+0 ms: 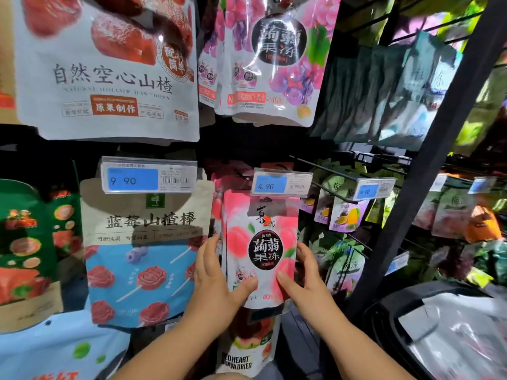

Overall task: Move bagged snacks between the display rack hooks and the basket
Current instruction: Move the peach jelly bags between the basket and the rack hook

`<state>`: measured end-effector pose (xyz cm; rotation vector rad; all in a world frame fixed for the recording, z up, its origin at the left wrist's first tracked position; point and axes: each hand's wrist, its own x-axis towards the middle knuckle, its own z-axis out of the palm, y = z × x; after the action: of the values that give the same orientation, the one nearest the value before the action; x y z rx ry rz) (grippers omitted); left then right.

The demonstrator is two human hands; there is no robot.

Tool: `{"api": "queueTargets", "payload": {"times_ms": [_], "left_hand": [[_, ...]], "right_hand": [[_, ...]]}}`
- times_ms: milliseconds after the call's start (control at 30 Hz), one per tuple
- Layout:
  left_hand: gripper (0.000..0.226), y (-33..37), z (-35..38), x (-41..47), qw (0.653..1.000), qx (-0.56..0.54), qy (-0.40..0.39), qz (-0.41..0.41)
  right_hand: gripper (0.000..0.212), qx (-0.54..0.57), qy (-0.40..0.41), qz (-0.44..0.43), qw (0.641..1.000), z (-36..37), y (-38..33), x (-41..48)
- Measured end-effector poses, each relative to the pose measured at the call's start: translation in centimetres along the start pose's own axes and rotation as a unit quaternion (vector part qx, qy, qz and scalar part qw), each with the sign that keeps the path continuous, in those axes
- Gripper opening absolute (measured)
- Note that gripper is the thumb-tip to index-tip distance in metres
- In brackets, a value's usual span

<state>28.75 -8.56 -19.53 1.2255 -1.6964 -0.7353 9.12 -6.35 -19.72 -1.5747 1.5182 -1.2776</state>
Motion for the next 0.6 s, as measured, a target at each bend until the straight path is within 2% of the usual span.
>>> {"api": "queueTargets", "payload": {"times_ms": [67,133,167,233,367,600], "left_hand": [[0.097,-0.1,0.2,-0.2,0.999,-0.030,-0.021,0.029],[0.093,-0.4,0.5,-0.2,0.997,-0.018,-0.036,0.063],[0.091,-0.5,0.7,-0.1,0.996,0.002,-0.043,0.079],[0.088,-0.7,0.9,0.4,0.993,0.033,-0.063,0.098],[0.087,-1.1,1.3,1.9,0.991,0.029,-0.064,0.110],[0.082,-1.4,1.9,4.4,0.996,0.024,-0.046,0.079]], "right_hand": [[0.078,0.010,-0.051,0.002,0.999,0.2,0.3,0.0],[0.095,-0.010,-0.061,0.004,0.998,0.7,0.5,0.2],[0.096,-0.013,-0.059,0.003,0.998,0.8,0.6,0.4],[0.093,-0.012,-0.062,0.009,0.998,0.9,0.6,0.9],[0.091,-0.024,-0.056,0.018,0.998,1.0,0.6,2.1],[0.090,-0.072,-0.040,0.027,0.996,2.1,0.5,5.0]]}}
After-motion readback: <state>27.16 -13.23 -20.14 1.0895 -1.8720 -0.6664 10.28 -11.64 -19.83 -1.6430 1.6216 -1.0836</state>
